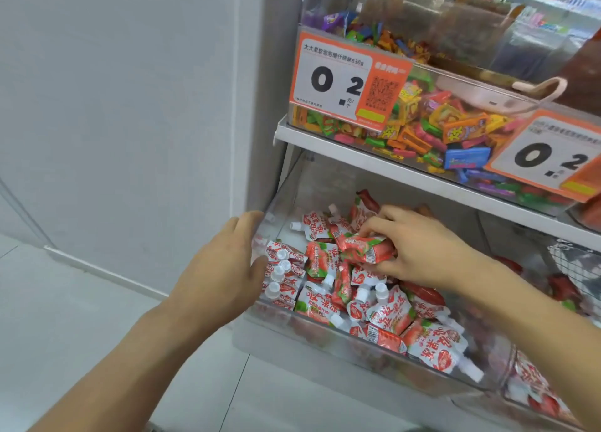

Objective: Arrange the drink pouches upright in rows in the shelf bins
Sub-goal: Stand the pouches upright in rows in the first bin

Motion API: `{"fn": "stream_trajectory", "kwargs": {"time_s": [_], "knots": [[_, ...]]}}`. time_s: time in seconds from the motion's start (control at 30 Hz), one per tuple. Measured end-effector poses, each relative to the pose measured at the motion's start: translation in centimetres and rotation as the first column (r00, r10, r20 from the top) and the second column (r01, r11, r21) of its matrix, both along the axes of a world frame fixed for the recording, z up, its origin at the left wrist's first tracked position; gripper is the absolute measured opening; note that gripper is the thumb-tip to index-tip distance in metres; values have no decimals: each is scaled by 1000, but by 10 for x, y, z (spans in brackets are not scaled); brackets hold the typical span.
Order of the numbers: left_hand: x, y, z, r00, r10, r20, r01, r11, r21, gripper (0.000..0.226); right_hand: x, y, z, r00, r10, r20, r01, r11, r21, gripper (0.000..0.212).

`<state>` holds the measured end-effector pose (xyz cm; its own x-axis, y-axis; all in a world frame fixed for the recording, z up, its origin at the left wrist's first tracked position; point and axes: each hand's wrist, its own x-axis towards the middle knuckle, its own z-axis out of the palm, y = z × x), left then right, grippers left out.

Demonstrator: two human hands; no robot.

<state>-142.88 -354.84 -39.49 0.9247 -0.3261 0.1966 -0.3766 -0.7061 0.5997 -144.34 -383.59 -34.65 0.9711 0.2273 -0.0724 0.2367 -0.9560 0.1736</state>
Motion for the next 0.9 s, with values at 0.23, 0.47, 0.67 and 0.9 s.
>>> {"fn": "stream_trajectory", "kwargs": {"time_s": [0.23,0.47,0.67,0.9], "knots": [[-10,-40,26,962,-195,190,234,950,-209,54,-34,-9,-4,1000,-25,5,21,918,395,43],[-12,-65,37,957,-288,-32,264,914,-309,70,-43,40,1,993,-109,35,25,507,862,46],[-4,-24,45,995,72,-73,-96,912,-400,49,22,31,-6,970,-213,-114,200,445,873,17],[1,5,40,943,301,-140,-326,764,-557,42,128,60,-57,953,-39,-302,149,924,352,52]]}}
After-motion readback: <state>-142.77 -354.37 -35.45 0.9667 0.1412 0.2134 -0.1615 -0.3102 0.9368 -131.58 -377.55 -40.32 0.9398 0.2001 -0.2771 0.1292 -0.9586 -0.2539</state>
